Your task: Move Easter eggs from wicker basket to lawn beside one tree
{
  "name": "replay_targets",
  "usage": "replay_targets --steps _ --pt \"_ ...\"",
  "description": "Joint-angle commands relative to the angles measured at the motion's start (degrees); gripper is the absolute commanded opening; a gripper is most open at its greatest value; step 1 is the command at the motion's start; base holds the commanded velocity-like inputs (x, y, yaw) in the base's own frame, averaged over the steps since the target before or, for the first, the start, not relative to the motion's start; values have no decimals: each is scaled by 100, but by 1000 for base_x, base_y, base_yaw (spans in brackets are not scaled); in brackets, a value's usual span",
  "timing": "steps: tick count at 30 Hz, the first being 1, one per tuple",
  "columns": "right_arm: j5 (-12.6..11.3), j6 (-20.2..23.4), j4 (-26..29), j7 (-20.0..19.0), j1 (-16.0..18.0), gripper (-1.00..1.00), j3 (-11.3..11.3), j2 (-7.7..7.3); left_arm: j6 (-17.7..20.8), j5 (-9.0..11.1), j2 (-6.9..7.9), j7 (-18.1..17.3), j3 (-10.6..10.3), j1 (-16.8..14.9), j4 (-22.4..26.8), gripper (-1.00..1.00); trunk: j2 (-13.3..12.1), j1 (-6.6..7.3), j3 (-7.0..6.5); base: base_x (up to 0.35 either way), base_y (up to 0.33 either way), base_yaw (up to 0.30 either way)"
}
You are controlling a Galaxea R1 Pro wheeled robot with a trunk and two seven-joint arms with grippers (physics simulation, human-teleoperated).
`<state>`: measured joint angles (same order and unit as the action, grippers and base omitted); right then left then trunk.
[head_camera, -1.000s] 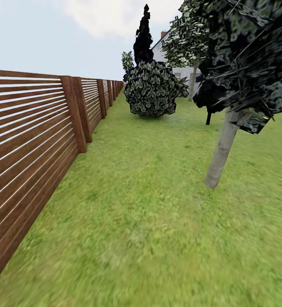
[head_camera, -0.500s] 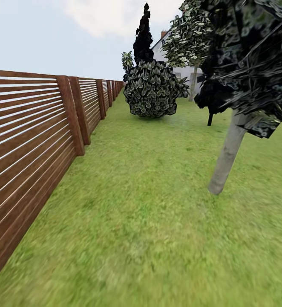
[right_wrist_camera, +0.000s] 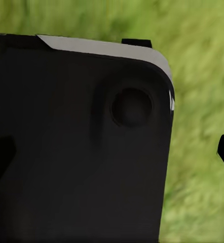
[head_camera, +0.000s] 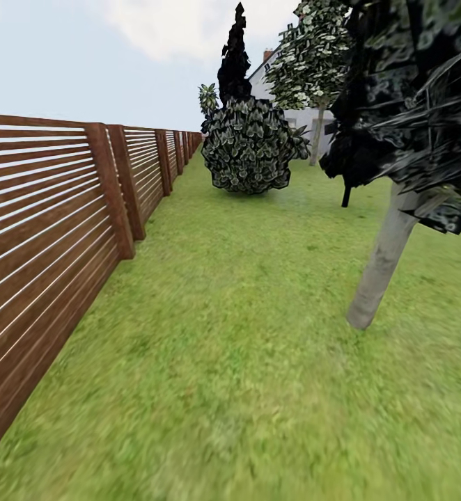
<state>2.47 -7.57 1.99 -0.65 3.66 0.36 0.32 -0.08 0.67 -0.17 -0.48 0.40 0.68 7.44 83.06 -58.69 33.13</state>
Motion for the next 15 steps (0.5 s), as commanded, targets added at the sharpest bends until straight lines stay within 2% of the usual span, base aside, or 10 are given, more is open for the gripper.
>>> replay_targets --steps 1,15 --pt "55 -22 -12 -5 3 100 -1 1 -1 6 0 -5 4 3 11 100 2 -4 4 339 0 0" --pt "104 -42 -23 -5 3 100 -9 12 -1 3 0 -5 4 4 11 100 2 -4 4 339 0 0"
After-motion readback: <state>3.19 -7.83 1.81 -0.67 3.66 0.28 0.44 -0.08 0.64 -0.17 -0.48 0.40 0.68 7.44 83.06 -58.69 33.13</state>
